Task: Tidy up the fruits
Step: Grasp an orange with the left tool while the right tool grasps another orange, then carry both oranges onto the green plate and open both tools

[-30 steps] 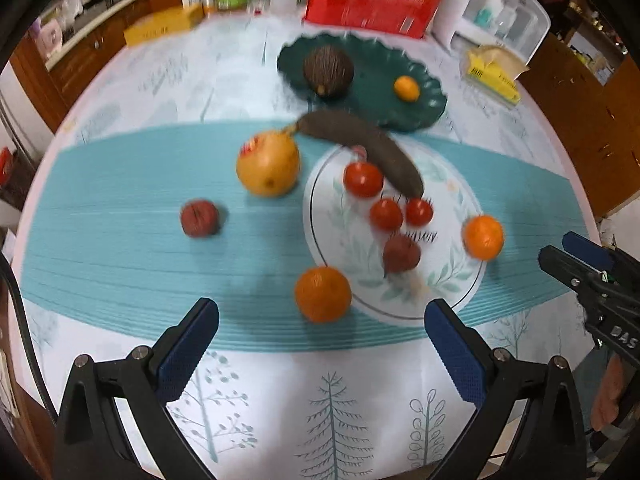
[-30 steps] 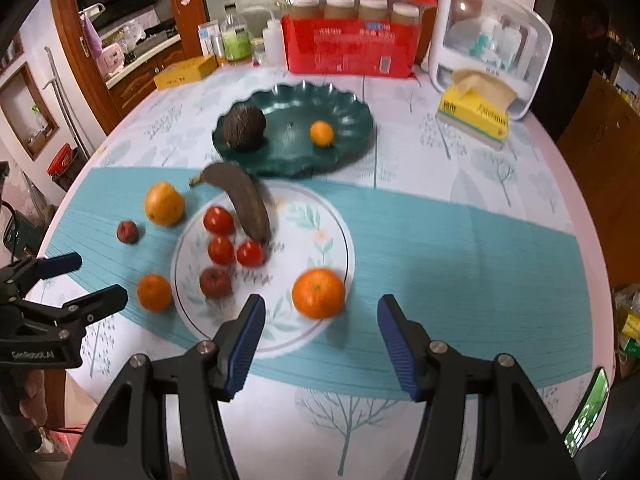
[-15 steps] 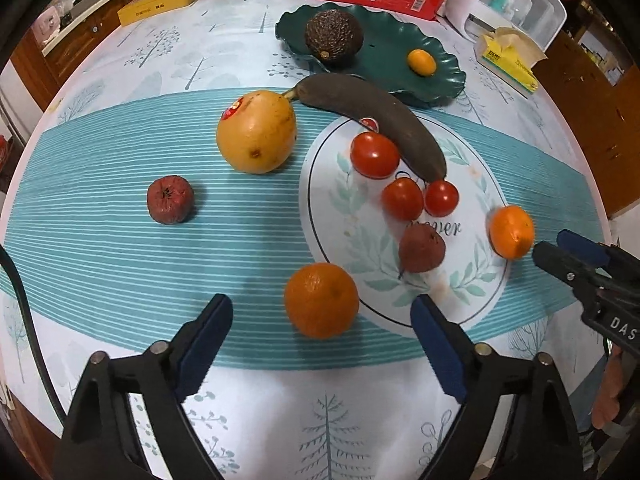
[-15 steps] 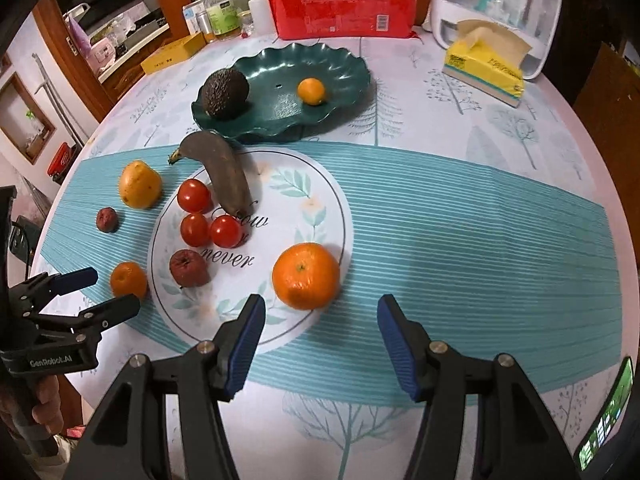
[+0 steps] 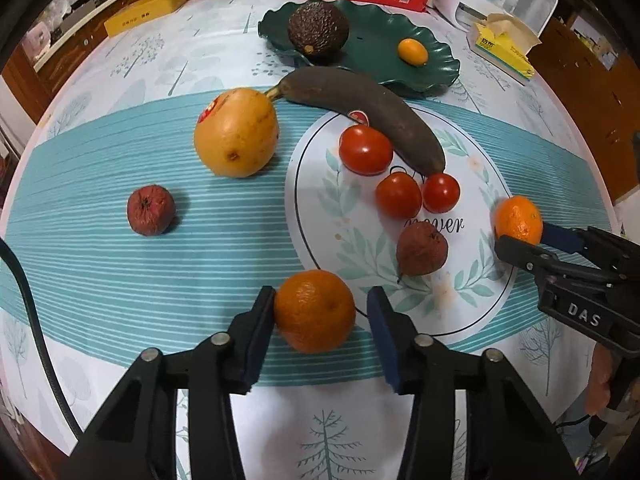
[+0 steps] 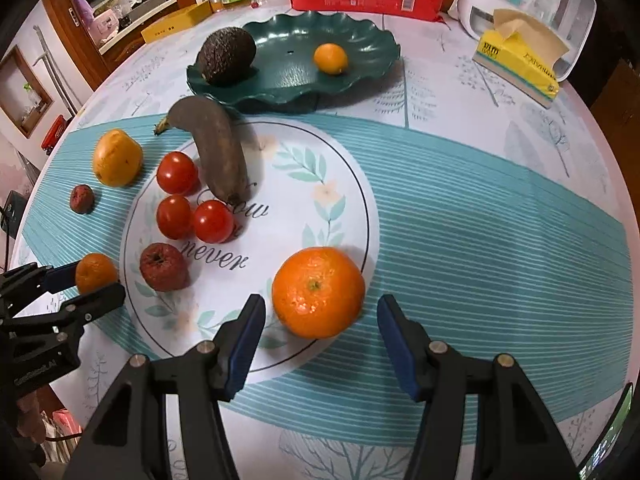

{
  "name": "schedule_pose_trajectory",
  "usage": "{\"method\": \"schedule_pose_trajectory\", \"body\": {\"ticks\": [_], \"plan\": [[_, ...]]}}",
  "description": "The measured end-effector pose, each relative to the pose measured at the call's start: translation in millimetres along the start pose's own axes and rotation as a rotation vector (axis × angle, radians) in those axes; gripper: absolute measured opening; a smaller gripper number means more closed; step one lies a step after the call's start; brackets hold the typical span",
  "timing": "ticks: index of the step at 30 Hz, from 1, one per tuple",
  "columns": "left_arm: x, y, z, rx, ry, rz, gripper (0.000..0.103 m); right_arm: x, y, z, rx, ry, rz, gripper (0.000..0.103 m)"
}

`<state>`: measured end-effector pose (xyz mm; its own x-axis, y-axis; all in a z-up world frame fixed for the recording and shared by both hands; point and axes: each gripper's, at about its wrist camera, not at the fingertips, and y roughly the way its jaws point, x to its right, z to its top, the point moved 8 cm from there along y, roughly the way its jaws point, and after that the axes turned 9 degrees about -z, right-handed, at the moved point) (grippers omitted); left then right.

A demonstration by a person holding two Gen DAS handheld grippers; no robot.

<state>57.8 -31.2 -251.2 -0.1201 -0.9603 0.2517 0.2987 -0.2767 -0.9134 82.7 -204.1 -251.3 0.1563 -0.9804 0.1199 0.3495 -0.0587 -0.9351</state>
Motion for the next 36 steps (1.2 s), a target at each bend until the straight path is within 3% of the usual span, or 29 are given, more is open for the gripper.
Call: {"method": "schedule_pose_trajectory", "body": {"ticks": [2, 15, 20, 28, 36], "plan": [[0.4, 0.3, 0.7, -0.001, 0.006, -0.009, 0.038, -1.5, 3.1, -0.5, -0.011, 0.004, 0.015, 0.045], [2.6, -9.5, -1.2, -0.004, -0.009, -0.084, 0.036, -3.9, -0.7, -2.2, -0.013, 0.035, 0.051, 0.042], [13.2, -33.7, 9.7, 0.009, 0.042, -0.066, 0.036, -14.7, -15.5, -4.5, -0.027, 0.034, 0.083, 0.042], [39.3, -92.8, 50.6, 0.031, 0.115, -0.069, 0.036, -23.0, -88.2, 19.6, 0.029, 0.043, 0.195, 0.042], [62.4, -180.6, 140.6, 0.144, 0.203, -0.059, 0.036, -0.2, -197.9, 103.6, 0.203, 0.003, 0.178, 0.042]]}}
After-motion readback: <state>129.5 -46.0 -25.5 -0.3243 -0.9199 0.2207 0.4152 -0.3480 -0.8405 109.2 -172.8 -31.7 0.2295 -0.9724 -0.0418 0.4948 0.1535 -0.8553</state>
